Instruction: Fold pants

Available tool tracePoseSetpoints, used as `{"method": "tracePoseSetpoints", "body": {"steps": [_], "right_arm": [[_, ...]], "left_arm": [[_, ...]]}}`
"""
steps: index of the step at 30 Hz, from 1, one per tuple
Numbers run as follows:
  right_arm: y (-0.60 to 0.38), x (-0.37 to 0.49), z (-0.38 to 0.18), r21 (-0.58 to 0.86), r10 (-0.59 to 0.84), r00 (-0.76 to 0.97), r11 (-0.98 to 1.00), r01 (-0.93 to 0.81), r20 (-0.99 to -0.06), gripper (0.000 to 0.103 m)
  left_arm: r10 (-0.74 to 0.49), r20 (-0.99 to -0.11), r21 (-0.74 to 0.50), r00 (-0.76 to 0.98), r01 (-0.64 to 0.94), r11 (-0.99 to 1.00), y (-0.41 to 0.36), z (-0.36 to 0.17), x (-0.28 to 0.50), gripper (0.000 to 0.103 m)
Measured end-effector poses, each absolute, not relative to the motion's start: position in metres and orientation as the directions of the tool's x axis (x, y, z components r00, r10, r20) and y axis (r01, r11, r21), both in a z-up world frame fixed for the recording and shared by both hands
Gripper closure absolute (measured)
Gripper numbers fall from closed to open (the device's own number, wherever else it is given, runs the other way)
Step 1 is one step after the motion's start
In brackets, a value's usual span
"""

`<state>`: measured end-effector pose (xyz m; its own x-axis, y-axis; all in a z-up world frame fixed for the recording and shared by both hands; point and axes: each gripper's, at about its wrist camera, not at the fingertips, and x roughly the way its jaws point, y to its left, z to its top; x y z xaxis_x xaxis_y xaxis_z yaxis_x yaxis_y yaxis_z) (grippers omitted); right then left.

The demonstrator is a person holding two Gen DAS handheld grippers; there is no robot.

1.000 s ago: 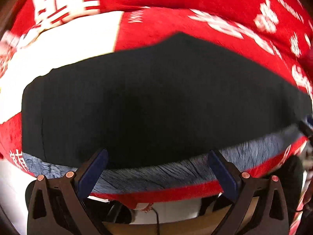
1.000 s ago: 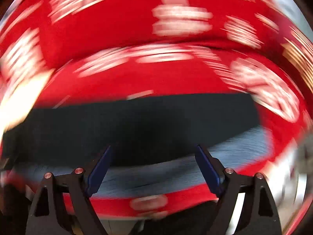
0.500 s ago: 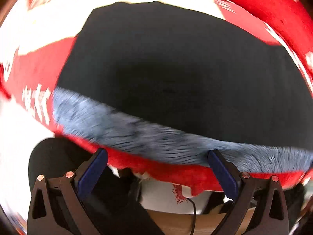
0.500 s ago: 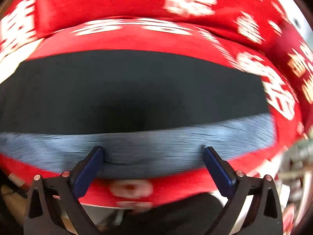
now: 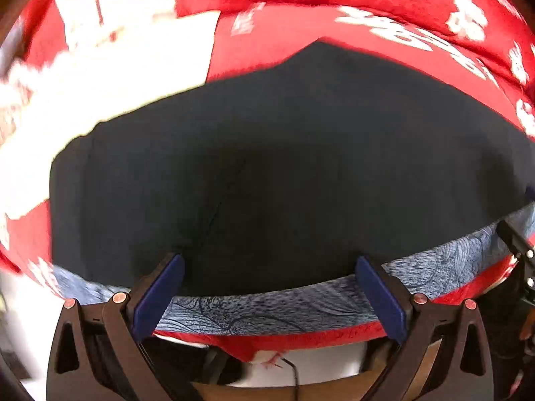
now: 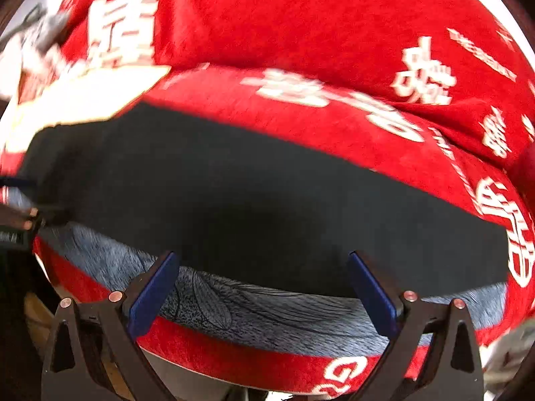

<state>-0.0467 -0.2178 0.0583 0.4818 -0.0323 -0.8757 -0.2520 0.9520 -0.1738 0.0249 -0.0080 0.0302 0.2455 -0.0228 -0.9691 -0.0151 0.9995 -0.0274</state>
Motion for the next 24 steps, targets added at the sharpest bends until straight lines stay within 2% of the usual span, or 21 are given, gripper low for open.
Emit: {"method": "tracePoseSetpoints", "body": {"steps": [3, 5, 7, 11, 15, 18, 20, 21, 23, 24], "right_arm": [[-0.282, -0.043, 0.056, -0.096, -0.026, 0.442, 0.986, -0.136, -0.897, 0.001], [-0.329, -0.045, 0.064, -0.076, -0.05, 0.446, 0.996, -0.042, -0.894, 0.001], [-0.376, -0.046, 0.066, -0.112, -0.14, 0.404, 0.989, 0.092, -0.904, 0.0], [-0.441, -0.038, 0.09, -0.103, -0.22, 0.396, 0.95, 0.295, -0.892, 0.0], [-0.436, 0.006, 0.114, -0.118, -0.225, 0.479, 0.963, 0.244, -0.849, 0.0], [-0.415, 0.053, 0.097, -0.151, -0.181, 0.474, 0.983, 0.103, -0.862, 0.0], [-0.413, 0.07, 0.084, -0.187, -0.198, 0.45, 0.98, 0.07, -0.871, 0.0], [-0.423, 0.076, 0.074, -0.203, -0.221, 0.42, 0.975, 0.088, -0.88, 0.0], [-0.463, 0.077, 0.062, -0.071, -0.146, 0.396, 0.977, 0.199, -0.907, 0.001], [-0.476, 0.071, 0.067, -0.033, -0.138, 0.411, 0.967, 0.253, -0.901, 0.001]], "left_arm": [[0.008, -0.969, -0.012, 0.248, -0.081, 0.997, 0.014, 0.038, 0.022, 0.0], [-0.022, -0.973, -0.056, 0.23, -0.142, 0.988, 0.029, 0.036, 0.018, 0.0], [-0.049, -0.975, -0.096, 0.219, -0.208, 0.974, 0.047, 0.036, 0.013, 0.0], [-0.001, -0.966, -0.053, 0.26, -0.194, 0.98, 0.048, 0.05, 0.014, 0.0], [0.039, -0.96, -0.02, 0.276, -0.207, 0.978, 0.062, 0.045, 0.05, 0.0], [0.029, -0.966, -0.057, 0.256, -0.326, 0.944, 0.094, 0.034, 0.058, 0.0], [0.039, -0.967, -0.066, 0.252, -0.398, 0.915, 0.121, 0.033, 0.058, 0.0], [0.081, -0.969, -0.032, 0.234, -0.442, 0.896, 0.138, 0.031, 0.058, 0.0], [0.131, -0.97, 0.015, 0.203, -0.489, 0.872, 0.162, 0.028, 0.052, 0.0], [0.117, -0.974, 0.0, 0.193, -0.518, 0.855, 0.178, 0.025, 0.043, 0.0]]}}
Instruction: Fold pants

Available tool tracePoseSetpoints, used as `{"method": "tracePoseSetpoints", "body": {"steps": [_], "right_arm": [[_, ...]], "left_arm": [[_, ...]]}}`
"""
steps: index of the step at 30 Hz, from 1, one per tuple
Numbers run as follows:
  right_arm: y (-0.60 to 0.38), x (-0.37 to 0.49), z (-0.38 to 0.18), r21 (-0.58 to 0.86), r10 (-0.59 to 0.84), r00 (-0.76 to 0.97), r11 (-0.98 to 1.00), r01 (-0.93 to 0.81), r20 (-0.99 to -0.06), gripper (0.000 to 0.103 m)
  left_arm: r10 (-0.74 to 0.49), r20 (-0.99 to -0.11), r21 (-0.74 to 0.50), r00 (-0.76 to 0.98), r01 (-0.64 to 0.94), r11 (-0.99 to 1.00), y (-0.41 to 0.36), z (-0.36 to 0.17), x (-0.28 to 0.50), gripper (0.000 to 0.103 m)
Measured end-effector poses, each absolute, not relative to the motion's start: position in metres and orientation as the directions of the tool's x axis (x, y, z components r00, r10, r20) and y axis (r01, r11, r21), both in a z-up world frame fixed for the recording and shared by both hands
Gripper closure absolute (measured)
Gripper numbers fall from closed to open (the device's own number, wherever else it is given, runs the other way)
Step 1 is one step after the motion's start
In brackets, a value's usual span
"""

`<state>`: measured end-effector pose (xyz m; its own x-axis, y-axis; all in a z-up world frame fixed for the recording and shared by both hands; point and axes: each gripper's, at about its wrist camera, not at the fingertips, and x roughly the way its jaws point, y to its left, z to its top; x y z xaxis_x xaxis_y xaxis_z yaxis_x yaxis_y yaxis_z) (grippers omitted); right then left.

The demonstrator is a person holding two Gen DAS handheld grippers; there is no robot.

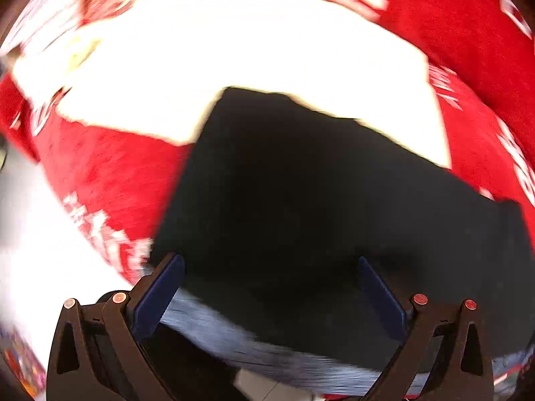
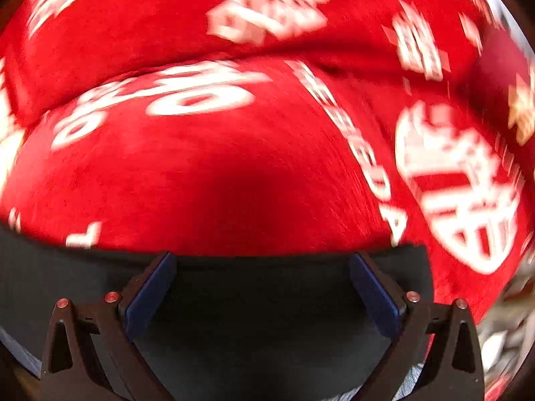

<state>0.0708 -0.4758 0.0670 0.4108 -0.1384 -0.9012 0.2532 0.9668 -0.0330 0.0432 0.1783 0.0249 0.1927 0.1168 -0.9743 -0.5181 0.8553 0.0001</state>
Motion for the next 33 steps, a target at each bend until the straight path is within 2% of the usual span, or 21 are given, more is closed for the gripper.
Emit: {"method": "tracePoseSetpoints", "body": {"steps": [2, 4, 8, 11, 13, 15, 17, 20, 22, 29, 33], "right_arm": [[-0.482, 0.068, 0.077, 0.002, -0.129, 0.421, 0.955, 0.297, -0.898, 0.001], [-0.462, 0.062, 0.088, -0.072, -0.201, 0.424, 0.951, 0.299, -0.883, 0.0], [-0.364, 0.024, 0.101, -0.054, -0.056, 0.502, 0.998, 0.018, -0.863, 0.0], [-0.289, -0.004, 0.093, -0.093, 0.017, 0.483, 0.975, -0.201, -0.875, 0.0], [-0.266, -0.015, 0.076, -0.127, 0.007, 0.455, 0.957, -0.263, -0.891, 0.0], [-0.264, -0.023, 0.059, -0.132, -0.006, 0.415, 0.952, -0.275, -0.91, 0.0], [-0.282, -0.029, 0.048, -0.134, -0.037, 0.376, 0.963, -0.235, -0.926, 0.0], [-0.321, -0.039, 0.057, -0.105, -0.035, 0.408, 0.983, -0.15, -0.912, 0.0], [-0.355, -0.039, 0.059, -0.123, -0.094, 0.38, 0.991, -0.054, -0.92, 0.0], [-0.483, -0.056, 0.063, 0.069, -0.074, 0.346, 0.922, 0.381, -0.935, 0.0], [-0.477, -0.062, 0.081, 0.002, -0.16, 0.382, 0.921, 0.39, -0.91, 0.0]], "left_arm": [[0.076, -0.976, -0.05, 0.205, -0.545, 0.837, 0.191, 0.026, 0.036, 0.0], [0.086, -0.973, -0.048, 0.216, -0.549, 0.834, 0.191, 0.03, 0.031, 0.0], [0.079, -0.966, -0.045, 0.248, -0.458, 0.888, 0.148, 0.038, 0.034, 0.0], [0.078, -0.955, -0.006, 0.286, -0.284, 0.959, 0.088, 0.041, 0.046, 0.0], [0.083, -0.951, 0.027, 0.298, -0.187, 0.982, 0.059, 0.039, 0.048, 0.0], [0.076, -0.953, 0.028, 0.293, -0.165, 0.986, 0.054, 0.033, 0.045, 0.0], [0.02, -0.958, -0.037, 0.287, -0.191, 0.981, 0.073, 0.03, 0.037, 0.0], [-0.079, -0.955, -0.156, 0.287, -0.258, 0.953, 0.101, 0.021, 0.024, 0.0], [-0.087, -0.95, -0.17, 0.3, -0.263, 0.95, 0.109, 0.013, 0.016, 0.0], [-0.056, -0.947, -0.139, 0.316, -0.245, 0.959, 0.109, 0.037, 0.005, 0.0], [-0.005, -0.921, -0.118, 0.389, -0.265, 0.957, 0.134, 0.061, -0.008, 0.0]]}}
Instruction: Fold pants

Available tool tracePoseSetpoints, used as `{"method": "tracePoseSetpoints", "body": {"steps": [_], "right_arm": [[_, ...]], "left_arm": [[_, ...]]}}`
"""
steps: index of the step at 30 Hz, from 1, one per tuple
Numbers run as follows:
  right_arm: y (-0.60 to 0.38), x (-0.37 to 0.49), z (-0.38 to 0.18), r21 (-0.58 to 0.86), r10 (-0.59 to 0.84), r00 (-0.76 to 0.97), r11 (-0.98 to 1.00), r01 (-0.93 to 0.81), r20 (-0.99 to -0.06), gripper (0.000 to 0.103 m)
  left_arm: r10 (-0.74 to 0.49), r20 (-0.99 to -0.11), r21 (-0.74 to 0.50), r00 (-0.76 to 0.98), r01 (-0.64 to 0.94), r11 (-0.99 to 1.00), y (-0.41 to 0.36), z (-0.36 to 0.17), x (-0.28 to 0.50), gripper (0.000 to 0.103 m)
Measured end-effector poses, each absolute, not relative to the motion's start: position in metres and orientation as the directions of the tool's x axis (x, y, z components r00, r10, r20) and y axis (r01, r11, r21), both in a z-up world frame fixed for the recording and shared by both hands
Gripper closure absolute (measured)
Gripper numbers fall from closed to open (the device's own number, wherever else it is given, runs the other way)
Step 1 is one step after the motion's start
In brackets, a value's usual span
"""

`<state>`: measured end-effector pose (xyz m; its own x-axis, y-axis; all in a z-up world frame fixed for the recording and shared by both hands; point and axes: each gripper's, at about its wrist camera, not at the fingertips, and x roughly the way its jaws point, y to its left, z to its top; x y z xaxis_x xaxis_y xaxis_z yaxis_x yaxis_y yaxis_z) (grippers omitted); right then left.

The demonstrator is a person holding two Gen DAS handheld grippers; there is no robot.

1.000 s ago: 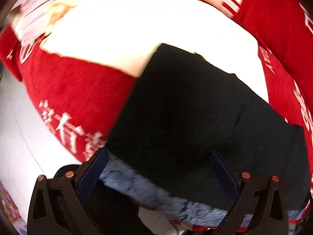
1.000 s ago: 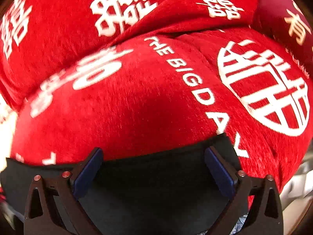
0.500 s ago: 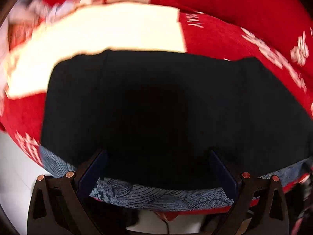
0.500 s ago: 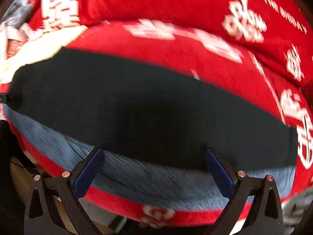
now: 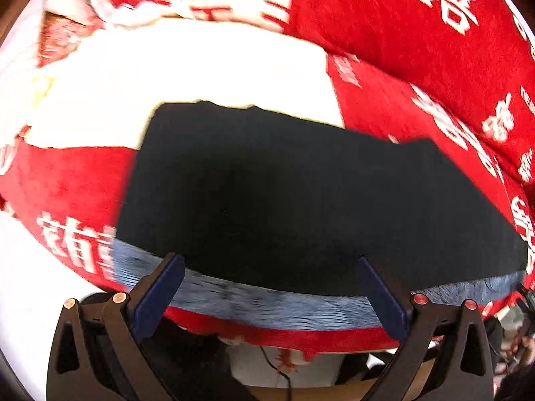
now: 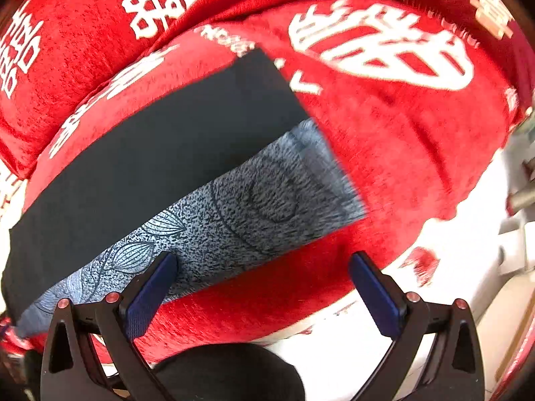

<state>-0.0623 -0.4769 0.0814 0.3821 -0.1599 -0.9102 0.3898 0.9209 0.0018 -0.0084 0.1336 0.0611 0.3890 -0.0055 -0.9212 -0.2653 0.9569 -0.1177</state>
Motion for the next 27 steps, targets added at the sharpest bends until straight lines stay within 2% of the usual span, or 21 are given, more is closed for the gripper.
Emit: {"method": "tracePoseSetpoints", "body": {"steps": [3, 5, 7, 11, 13, 16, 18, 19, 21, 22, 25, 27], "right_arm": [[-0.446, -0.053, 0.089, 0.008, -0.128, 0.421, 0.952, 0.307, -0.898, 0.0], [-0.429, -0.044, 0.089, 0.002, -0.114, 0.431, 0.966, 0.258, -0.895, 0.0], [-0.411, -0.033, 0.082, 0.006, -0.08, 0.429, 0.981, 0.196, -0.9, 0.0], [-0.408, -0.025, 0.066, -0.008, -0.082, 0.378, 0.981, 0.193, -0.922, 0.0], [-0.413, -0.023, 0.07, -0.008, -0.092, 0.377, 0.976, 0.218, -0.922, 0.0], [-0.418, -0.029, 0.078, -0.057, -0.146, 0.379, 0.97, 0.236, -0.914, 0.0], [-0.418, -0.032, 0.081, -0.052, -0.139, 0.392, 0.973, 0.223, -0.91, 0.0], [-0.421, -0.034, 0.08, -0.055, -0.14, 0.385, 0.973, 0.225, -0.912, 0.0], [-0.43, -0.035, 0.069, -0.047, -0.134, 0.346, 0.968, 0.248, -0.929, 0.0], [-0.438, -0.037, 0.066, -0.006, -0.104, 0.347, 0.963, 0.271, -0.932, 0.0], [-0.458, -0.049, 0.072, 0.015, -0.125, 0.364, 0.933, 0.36, -0.923, 0.0], [-0.474, -0.06, 0.076, 0.02, -0.144, 0.368, 0.913, 0.408, -0.919, 0.0]], "left_arm": [[0.074, -0.936, -0.083, 0.343, -0.422, 0.903, 0.177, 0.052, -0.013, 0.0], [0.06, -0.948, -0.109, 0.311, -0.498, 0.86, 0.202, 0.039, -0.019, 0.0], [0.117, -0.972, -0.012, 0.202, -0.543, 0.84, 0.216, 0.017, -0.019, 0.0], [0.107, -0.977, -0.015, 0.187, -0.556, 0.831, 0.219, 0.009, -0.02, 0.0], [0.172, -0.967, 0.047, 0.185, -0.537, 0.842, 0.21, 0.018, -0.021, 0.0], [0.194, -0.954, 0.056, 0.231, -0.496, 0.867, 0.199, 0.032, -0.031, 0.0], [0.265, -0.95, 0.142, 0.166, -0.526, 0.839, 0.205, 0.025, -0.041, 0.0], [0.231, -0.965, 0.127, 0.125, -0.547, 0.828, 0.214, 0.013, -0.043, 0.0], [0.094, -0.986, -0.015, 0.14, -0.627, 0.779, 0.235, 0.007, -0.056, 0.0], [0.084, -0.988, -0.021, 0.132, -0.646, 0.763, 0.24, 0.009, -0.061, 0.0], [0.21, -0.97, 0.094, 0.126, -0.6, 0.794, 0.228, 0.03, -0.065, 0.0], [0.196, -0.963, 0.065, 0.183, -0.549, 0.833, 0.208, 0.045, -0.061, 0.0]]}}
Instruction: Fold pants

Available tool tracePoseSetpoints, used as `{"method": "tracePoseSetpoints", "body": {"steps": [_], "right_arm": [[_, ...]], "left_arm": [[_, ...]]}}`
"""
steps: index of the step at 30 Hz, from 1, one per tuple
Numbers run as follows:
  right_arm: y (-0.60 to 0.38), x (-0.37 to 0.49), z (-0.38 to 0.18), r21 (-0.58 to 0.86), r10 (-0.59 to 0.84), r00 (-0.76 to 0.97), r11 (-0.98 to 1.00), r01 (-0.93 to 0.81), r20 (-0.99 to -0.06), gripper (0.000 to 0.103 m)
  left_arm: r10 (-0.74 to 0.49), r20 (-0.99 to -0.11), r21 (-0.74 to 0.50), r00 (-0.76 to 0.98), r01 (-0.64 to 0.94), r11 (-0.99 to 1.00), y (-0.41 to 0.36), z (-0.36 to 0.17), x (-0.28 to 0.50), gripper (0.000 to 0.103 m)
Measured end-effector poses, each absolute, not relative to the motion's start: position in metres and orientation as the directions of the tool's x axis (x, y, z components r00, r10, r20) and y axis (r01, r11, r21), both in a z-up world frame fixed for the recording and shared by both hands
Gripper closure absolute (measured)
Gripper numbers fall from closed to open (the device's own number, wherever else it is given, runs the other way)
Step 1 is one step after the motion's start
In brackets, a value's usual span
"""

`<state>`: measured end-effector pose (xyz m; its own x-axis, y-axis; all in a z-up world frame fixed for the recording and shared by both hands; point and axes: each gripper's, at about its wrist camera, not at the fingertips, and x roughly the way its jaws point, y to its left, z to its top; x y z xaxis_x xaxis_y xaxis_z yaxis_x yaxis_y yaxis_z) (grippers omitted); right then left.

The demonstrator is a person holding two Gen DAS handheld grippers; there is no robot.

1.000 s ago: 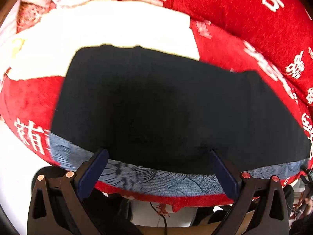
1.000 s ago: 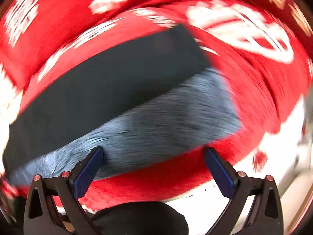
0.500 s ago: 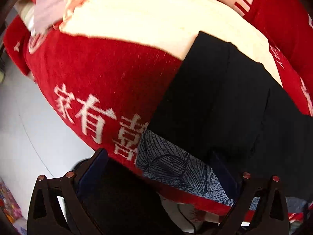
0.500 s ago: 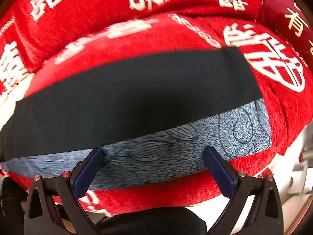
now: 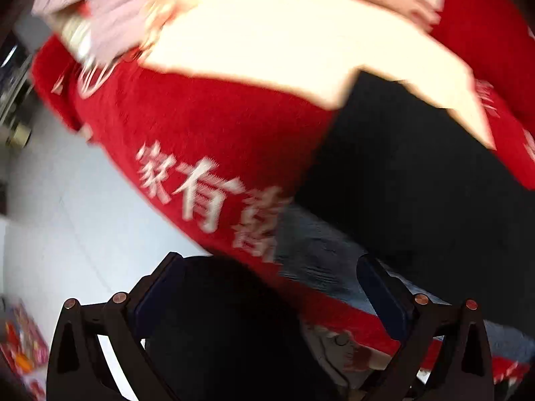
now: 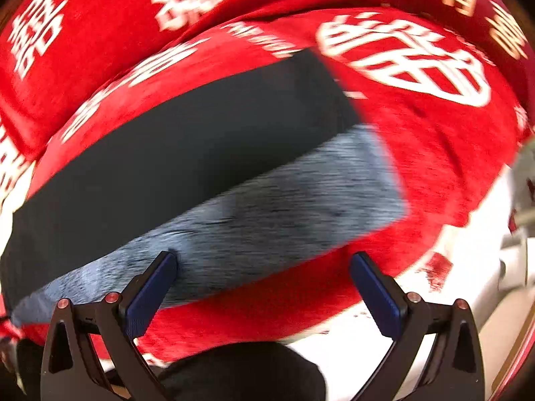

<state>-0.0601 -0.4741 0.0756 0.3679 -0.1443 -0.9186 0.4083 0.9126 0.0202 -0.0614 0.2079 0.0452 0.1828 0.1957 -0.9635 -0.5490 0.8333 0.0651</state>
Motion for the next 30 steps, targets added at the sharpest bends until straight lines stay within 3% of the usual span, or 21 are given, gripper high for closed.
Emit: {"method": "tracePoseSetpoints", "body": {"steps": [3, 6, 11, 16, 25, 30], "right_arm": [[-0.493, -0.074, 0.077, 0.074, -0.119, 0.38, 0.887, 0.455, -0.917, 0.0], [-0.496, -0.081, 0.075, 0.11, -0.087, 0.399, 0.888, 0.446, -0.913, 0.0], [-0.484, -0.077, 0.066, 0.179, 0.002, 0.445, 0.917, 0.356, -0.895, 0.0], [-0.483, -0.075, 0.061, 0.242, 0.046, 0.511, 0.915, 0.324, -0.858, 0.0], [-0.475, -0.06, 0.071, 0.284, 0.101, 0.621, 0.937, 0.203, -0.778, 0.0], [-0.485, -0.041, 0.077, 0.338, 0.152, 0.661, 0.927, 0.163, -0.734, 0.0]], "left_arm": [[0.116, -0.962, -0.008, 0.249, -0.447, 0.895, 0.166, 0.061, -0.047, 0.0], [0.022, -0.957, -0.049, 0.288, -0.234, 0.971, 0.081, 0.066, -0.017, 0.0], [-0.16, -0.969, -0.165, 0.189, -0.008, 0.986, -0.053, 0.047, 0.021, 0.0], [-0.123, -0.97, -0.089, 0.211, 0.164, 0.982, -0.141, 0.055, 0.046, 0.0], [-0.13, -0.967, -0.08, 0.221, 0.219, 0.972, -0.249, 0.047, 0.073, 0.0], [-0.045, -0.967, 0.003, 0.252, 0.186, 0.983, -0.284, 0.039, 0.081, 0.0]]}}
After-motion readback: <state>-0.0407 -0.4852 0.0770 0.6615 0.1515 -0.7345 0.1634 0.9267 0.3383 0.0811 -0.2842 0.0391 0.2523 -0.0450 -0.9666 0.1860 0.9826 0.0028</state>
